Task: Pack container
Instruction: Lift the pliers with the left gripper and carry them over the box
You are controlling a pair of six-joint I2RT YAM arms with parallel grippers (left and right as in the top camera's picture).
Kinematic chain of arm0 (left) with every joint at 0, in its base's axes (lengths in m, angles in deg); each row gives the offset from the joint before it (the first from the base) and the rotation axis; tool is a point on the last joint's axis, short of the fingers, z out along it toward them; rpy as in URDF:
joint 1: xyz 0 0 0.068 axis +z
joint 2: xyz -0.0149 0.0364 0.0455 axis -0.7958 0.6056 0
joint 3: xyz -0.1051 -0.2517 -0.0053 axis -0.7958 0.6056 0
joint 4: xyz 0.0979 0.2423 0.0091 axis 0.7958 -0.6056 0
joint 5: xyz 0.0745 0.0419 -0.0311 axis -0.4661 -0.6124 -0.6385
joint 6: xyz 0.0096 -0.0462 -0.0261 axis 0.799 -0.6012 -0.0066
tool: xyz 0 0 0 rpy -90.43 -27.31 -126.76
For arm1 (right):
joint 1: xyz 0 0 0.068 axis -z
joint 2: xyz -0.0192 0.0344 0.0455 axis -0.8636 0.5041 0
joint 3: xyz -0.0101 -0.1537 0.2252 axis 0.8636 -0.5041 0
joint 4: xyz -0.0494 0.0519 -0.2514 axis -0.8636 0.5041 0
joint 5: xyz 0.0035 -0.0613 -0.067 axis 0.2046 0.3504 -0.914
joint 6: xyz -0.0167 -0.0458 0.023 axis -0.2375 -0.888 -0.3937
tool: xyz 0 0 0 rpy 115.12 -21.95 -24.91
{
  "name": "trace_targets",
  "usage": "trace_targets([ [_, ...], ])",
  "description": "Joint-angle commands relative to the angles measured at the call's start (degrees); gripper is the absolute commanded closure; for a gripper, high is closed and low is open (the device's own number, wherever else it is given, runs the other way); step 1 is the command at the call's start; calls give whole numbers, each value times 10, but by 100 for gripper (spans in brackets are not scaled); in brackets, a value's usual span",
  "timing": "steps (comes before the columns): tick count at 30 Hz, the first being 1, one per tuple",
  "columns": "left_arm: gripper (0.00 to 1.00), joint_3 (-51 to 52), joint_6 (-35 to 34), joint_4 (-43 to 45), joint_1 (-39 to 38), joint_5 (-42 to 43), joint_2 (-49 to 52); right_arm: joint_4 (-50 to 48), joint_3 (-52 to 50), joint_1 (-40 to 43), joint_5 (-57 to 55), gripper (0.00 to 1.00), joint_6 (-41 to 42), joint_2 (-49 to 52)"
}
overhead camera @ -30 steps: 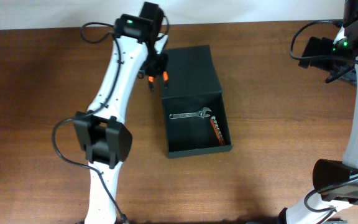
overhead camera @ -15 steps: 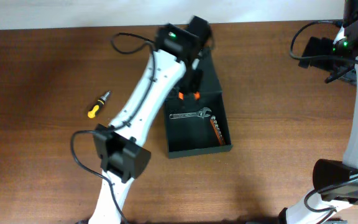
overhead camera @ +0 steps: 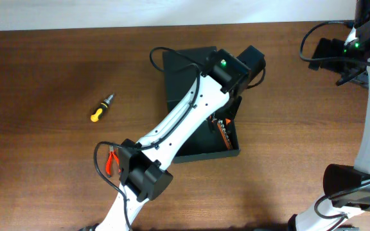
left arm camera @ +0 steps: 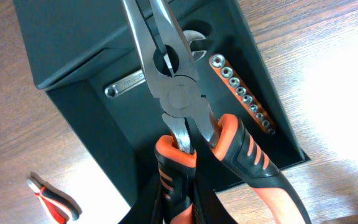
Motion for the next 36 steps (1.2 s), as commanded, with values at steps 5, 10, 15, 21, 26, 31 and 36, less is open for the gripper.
trace_targets([
  [5, 98, -14, -38, -2, -6, -13, -29, 0, -1, 2, 1, 1, 2, -5],
  [10, 98, -14, -57, -2, -11, -11, -29, 0, -1, 2, 1, 1, 2, -5],
  [15, 98, -14, -57, -2, -29, -15, -29, 0, -1, 2, 1, 1, 2, -5],
  [21, 98, -11, -58, -2, -35, -38, -29, 0, -1, 2, 1, 1, 2, -5],
  [26, 98, -5, -56, -2, -35, -99, -29, 0, -1, 2, 1, 1, 2, -5],
  [31, 98, 20, -11, -2, -35, -107, -29, 0, -1, 2, 1, 1, 2, -5],
  [36, 98, 29, 43, -2, -35, -107, -29, 0, -1, 2, 1, 1, 2, -5],
])
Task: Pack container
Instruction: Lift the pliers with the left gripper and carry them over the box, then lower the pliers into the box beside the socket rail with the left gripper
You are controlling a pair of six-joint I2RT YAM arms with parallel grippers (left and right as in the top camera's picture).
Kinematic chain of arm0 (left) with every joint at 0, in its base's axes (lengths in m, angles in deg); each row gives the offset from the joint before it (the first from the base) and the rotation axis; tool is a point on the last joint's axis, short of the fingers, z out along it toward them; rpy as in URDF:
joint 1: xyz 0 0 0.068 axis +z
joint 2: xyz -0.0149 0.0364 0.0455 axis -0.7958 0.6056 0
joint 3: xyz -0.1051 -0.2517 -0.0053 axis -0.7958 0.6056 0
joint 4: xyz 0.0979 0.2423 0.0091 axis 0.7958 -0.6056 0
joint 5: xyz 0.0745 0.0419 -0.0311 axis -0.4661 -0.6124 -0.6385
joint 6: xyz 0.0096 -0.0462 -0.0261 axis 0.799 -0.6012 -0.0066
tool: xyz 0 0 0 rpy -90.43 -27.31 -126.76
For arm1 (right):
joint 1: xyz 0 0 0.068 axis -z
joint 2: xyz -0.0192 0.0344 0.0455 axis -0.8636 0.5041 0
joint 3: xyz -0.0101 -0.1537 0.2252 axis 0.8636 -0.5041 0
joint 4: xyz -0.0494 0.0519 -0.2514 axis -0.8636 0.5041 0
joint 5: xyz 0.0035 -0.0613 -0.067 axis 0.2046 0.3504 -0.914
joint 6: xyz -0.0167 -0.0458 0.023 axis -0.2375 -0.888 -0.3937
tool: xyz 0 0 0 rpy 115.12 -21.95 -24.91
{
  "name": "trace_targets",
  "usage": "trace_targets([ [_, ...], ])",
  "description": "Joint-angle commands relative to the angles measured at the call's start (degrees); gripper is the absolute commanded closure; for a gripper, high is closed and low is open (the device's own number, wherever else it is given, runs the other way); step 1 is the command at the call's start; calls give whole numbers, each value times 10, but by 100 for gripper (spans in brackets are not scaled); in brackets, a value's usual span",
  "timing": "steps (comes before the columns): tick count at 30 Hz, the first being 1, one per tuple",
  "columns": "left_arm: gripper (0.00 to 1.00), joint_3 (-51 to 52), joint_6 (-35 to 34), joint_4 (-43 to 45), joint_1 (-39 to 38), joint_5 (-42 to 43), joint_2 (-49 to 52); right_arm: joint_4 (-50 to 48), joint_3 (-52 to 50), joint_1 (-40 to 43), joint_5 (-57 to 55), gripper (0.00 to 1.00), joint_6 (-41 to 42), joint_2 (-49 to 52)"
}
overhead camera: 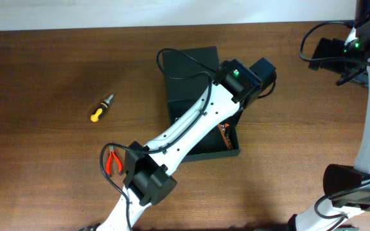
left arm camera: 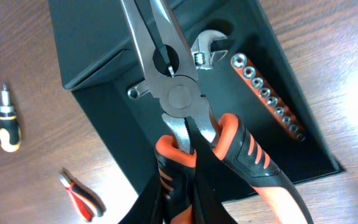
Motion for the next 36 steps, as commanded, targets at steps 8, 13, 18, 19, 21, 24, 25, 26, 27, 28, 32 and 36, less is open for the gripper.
trace_targets([
  [8, 98, 3, 83, 0, 35, 24, -29, 0, -1, 2, 1, 1, 2, -5],
  [13, 98, 3, 82, 35, 71, 121, -29, 0, -1, 2, 1, 1, 2, -5],
  [18, 98, 20, 57, 66, 84, 155, -29, 0, -1, 2, 1, 1, 2, -5],
  [19, 98, 31, 57, 69, 84, 155, -29, 0, -1, 2, 1, 1, 2, -5],
  [21, 98, 50, 57, 69, 83, 155, -29, 0, -1, 2, 1, 1, 2, -5],
  [24, 98, 74, 58, 74, 83, 154, -29, 0, -1, 2, 1, 1, 2, -5],
  [25, 98, 78, 59, 76, 83, 155, -29, 0, -1, 2, 1, 1, 2, -5],
  [26, 98, 82, 59, 77, 83, 155, -29, 0, -1, 2, 1, 1, 2, -5],
  [27, 98, 83, 58, 78, 83, 155, -29, 0, -1, 2, 1, 1, 2, -5],
  [28, 98, 84, 56, 78, 83, 158, -29, 0, -1, 2, 1, 1, 2, -5],
  [32, 98, 85, 50, 74, 80, 183, -29, 0, -1, 2, 1, 1, 2, -5],
  [36, 98, 85, 50, 65, 70, 182, -29, 0, -1, 2, 1, 1, 2, -5],
])
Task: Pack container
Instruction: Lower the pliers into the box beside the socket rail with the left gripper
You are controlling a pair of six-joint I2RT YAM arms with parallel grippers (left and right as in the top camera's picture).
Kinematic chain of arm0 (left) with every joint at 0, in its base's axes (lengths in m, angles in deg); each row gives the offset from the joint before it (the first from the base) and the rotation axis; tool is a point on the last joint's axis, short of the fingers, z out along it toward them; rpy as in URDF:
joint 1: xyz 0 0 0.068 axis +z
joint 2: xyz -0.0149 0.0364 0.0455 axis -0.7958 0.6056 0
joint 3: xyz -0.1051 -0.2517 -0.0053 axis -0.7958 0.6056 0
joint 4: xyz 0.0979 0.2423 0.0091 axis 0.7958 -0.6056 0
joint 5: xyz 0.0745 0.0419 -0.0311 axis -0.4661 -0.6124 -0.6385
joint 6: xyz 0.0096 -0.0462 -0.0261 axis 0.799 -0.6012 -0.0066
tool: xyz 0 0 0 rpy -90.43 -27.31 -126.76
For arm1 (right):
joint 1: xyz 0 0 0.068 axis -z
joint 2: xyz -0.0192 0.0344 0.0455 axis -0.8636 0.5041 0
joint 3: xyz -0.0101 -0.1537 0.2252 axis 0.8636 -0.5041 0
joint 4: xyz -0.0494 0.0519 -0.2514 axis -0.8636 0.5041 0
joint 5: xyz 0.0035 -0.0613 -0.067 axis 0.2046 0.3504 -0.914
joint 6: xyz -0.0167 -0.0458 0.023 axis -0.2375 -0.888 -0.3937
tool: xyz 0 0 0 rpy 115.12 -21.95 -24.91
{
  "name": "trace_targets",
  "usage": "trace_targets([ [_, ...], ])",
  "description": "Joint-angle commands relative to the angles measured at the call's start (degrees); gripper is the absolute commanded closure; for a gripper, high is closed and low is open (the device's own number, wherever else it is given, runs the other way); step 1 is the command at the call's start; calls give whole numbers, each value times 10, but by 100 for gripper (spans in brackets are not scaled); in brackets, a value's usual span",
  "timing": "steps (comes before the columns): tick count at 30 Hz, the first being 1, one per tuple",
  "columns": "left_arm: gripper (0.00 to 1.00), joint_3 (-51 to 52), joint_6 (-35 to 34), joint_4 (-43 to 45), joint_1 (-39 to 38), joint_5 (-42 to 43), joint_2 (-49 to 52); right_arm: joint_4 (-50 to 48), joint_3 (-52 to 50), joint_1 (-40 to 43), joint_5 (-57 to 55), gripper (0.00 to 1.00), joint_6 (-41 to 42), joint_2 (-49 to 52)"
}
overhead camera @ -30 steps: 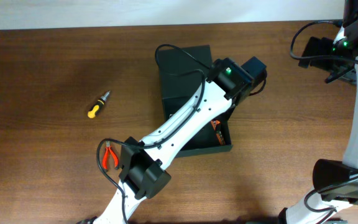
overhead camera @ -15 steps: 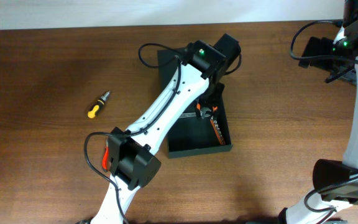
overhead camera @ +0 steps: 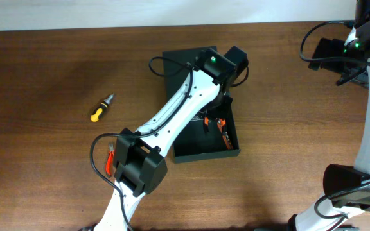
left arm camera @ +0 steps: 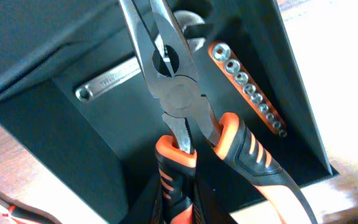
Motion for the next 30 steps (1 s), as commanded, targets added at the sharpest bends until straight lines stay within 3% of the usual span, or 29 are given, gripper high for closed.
trace_targets([
  [1, 98, 2, -8, -6, -12, 14, -28, 0, -1, 2, 1, 1, 2, -5],
  [23, 98, 96, -6, 55, -22, -55, -28, 0, -1, 2, 1, 1, 2, -5],
  [30, 98, 115, -37, 84, -19, -55, -28, 0, -1, 2, 1, 1, 2, -5],
])
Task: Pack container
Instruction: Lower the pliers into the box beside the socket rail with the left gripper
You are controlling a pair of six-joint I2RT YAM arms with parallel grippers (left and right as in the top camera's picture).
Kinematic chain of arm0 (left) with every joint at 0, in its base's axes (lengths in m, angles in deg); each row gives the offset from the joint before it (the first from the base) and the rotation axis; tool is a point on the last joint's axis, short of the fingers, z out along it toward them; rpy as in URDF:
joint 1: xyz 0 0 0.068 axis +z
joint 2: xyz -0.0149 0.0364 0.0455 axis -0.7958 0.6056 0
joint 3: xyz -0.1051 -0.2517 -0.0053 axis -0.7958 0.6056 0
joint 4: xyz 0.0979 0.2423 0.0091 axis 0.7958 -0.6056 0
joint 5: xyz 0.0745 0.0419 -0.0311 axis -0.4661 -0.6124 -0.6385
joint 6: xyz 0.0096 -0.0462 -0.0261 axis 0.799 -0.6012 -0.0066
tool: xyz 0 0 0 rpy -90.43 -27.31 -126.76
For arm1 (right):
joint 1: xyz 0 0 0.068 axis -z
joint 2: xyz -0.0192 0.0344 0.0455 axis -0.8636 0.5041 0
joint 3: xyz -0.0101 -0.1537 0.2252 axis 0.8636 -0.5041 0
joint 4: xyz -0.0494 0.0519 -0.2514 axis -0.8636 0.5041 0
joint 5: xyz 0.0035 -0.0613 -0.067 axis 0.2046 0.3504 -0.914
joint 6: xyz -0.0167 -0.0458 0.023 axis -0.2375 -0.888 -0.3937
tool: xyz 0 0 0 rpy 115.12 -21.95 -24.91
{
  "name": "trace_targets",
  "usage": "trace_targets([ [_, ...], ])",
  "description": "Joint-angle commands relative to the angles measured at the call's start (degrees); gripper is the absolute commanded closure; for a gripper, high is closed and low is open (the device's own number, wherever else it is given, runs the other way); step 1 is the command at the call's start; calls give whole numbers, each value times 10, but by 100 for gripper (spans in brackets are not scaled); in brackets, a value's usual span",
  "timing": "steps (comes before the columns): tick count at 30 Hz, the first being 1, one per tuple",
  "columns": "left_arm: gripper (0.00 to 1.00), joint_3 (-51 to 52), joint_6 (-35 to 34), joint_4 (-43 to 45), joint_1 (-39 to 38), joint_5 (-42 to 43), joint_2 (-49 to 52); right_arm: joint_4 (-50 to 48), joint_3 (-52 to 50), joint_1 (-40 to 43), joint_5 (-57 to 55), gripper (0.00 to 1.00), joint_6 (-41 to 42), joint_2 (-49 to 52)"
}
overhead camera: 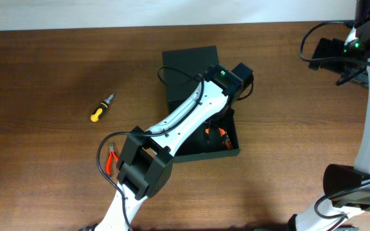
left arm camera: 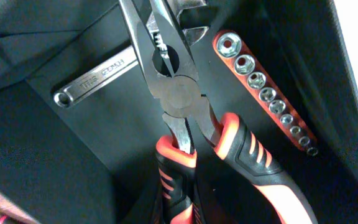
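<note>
Pointed pliers (left arm camera: 176, 93) with orange and black handles are held by my left gripper (left arm camera: 186, 186), which is shut on the handles. They hang low inside the open black box (overhead camera: 204, 156), nose over a silver adjustable wrench (left arm camera: 95, 78). An orange socket rail (left arm camera: 266, 96) lies along the box floor to the right of the pliers. In the overhead view the left wrist (overhead camera: 227, 80) covers most of the box interior, and only the orange handles (overhead camera: 218, 136) show beneath it. My right gripper (overhead camera: 329, 54) stays at the far right edge, its jaws unclear.
A yellow and black stubby screwdriver (overhead camera: 99, 108) lies on the wooden table to the left. Small red cutters (overhead camera: 112, 160) rest near the left arm's base. The box lid (overhead camera: 188, 61) stands open at the back.
My left gripper has gone lower into the box with the pliers; the wrench and socket rail look larger and closer. The right arm is unmoved.
The left gripper held the pliers above the open box with the wrench and sockets inside. It then stood a little higher and further right, with the screwdriver in its view. Later it was over the box interior, and now sits deep inside it.
</note>
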Motion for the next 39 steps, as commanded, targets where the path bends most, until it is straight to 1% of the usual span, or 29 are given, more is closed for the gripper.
trace_targets([
  [1, 98, 18, -21, 8, 5, -13, -27, 0, -1, 2, 1, 1, 2, -5],
  [8, 98, 52, -30, 18, 5, -14, -27, 0, -1, 2, 1, 1, 2, -5],
  [11, 98, 55, -28, 21, 5, -34, -27, 0, -1, 2, 1, 1, 2, -5],
  [14, 98, 55, 0, 22, 5, -54, -27, 0, -1, 2, 1, 1, 2, -5],
  [19, 98, 55, 66, 26, 8, -56, -28, 0, -1, 2, 1, 1, 2, -5],
  [28, 98, 55, 224, 32, 36, -41, -50, 0, -1, 2, 1, 1, 2, -5],
  [31, 98, 55, 267, 32, 55, -16, -58, 0, -1, 2, 1, 1, 2, -5],
  [39, 98, 55, 425, 22, 96, 79, -61, 0, -1, 2, 1, 1, 2, -5],
])
